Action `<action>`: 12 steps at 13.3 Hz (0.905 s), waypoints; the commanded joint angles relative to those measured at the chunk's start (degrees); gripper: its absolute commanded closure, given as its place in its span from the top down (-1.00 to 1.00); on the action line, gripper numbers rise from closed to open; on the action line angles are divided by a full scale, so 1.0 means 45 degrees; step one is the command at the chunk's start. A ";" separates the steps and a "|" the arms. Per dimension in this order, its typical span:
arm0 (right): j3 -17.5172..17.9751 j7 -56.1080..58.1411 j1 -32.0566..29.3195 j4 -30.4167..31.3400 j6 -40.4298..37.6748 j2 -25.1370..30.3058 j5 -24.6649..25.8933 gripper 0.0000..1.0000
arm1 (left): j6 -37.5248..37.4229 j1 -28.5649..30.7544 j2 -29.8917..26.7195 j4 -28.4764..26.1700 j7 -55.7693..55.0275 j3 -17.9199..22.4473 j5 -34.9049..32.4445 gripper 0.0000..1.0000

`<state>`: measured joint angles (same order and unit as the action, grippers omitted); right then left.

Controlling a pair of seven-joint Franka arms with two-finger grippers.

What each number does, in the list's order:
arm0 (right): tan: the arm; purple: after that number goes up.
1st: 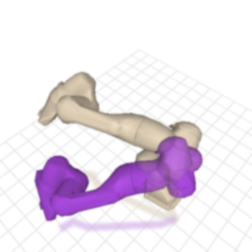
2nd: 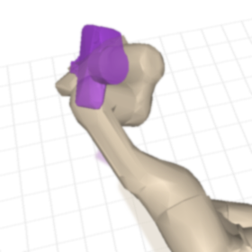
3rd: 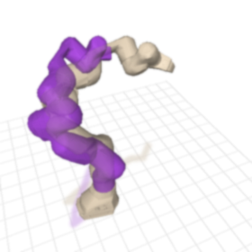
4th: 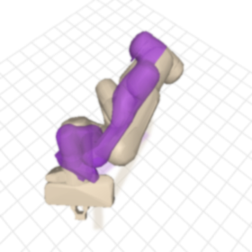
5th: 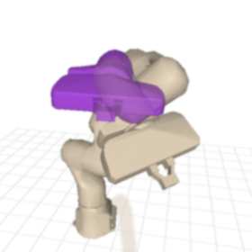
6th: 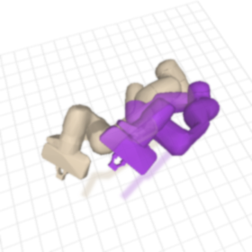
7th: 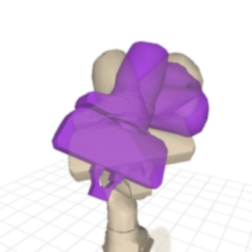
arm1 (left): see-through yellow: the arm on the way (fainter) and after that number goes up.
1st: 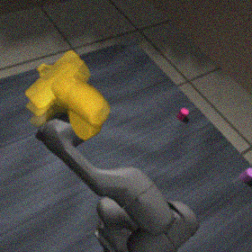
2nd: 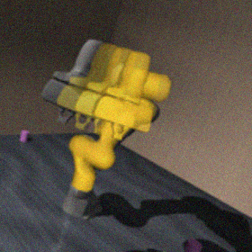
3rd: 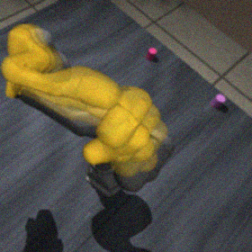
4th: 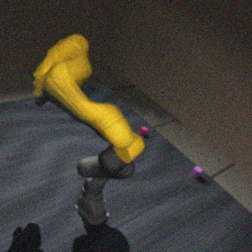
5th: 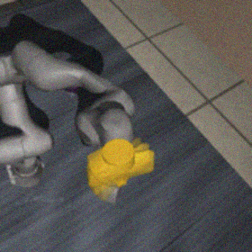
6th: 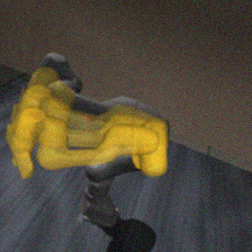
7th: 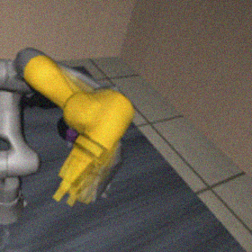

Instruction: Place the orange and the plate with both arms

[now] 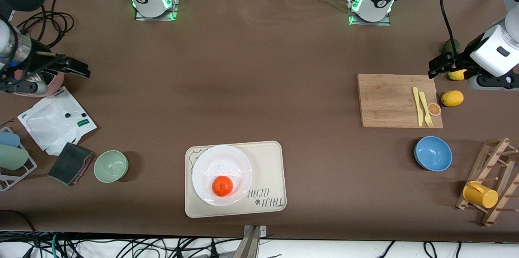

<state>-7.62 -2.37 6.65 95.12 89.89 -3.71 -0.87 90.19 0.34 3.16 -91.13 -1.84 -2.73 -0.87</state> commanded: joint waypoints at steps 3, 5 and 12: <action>0.0033 0.0547 -0.0052 -0.0764 -0.1302 0.0335 0.0467 1.00 | -0.0043 -0.0055 0.0098 0.0290 -0.0060 0.0002 -0.0138 1.00; 0.0033 0.0605 -0.0168 -0.0943 -0.1265 0.0335 0.0448 1.00 | -0.0043 0.0042 0.0098 0.0290 0.0056 0.0022 -0.0138 1.00; 0.0033 0.0488 -0.0130 -0.1294 -0.1147 0.0004 0.0311 1.00 | -0.0043 -0.0035 0.0098 0.0290 -0.0060 0.0002 -0.0138 1.00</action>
<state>-7.63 -0.60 6.34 91.31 85.55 -2.74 0.42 90.19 0.43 3.16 -91.13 -1.84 -2.51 -0.87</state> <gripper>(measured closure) 0.000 0.000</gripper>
